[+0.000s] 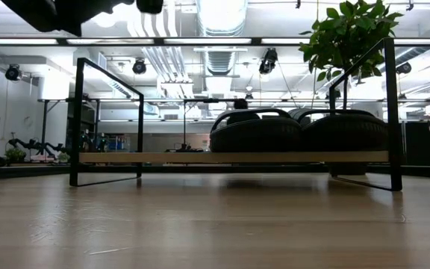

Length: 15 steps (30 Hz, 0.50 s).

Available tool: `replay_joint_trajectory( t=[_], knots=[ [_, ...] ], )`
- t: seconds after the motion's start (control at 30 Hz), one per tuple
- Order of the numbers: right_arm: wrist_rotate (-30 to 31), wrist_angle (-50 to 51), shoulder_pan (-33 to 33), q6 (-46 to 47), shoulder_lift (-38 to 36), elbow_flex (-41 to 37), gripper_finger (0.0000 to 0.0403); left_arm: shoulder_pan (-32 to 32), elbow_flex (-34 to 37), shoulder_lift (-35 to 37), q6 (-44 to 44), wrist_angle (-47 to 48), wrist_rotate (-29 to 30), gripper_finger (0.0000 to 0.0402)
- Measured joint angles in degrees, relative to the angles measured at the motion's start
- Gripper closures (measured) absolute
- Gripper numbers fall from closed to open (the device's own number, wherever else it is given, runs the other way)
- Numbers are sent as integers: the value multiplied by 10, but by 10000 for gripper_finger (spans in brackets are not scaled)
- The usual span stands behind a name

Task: Pick and place slides into the shelf
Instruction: Put the left gray slides on the shelf

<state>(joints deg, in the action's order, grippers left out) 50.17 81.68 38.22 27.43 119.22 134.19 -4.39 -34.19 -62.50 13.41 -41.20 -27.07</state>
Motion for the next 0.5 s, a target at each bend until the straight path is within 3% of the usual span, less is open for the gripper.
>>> replay_joint_trajectory(
  t=[0.17, 0.33, 0.5],
  knots=[
    [61, 59, -5, 15, 0, 0, 392, 0, 0, 41, -139, 24, 102, 132],
    [121, 75, -27, -16, 0, 0, 392, 0, 2, 66, -285, 42, 75, 132],
    [126, 75, -63, -61, 2, -2, 392, 0, 17, 59, -377, 45, 29, 132]
  ],
)
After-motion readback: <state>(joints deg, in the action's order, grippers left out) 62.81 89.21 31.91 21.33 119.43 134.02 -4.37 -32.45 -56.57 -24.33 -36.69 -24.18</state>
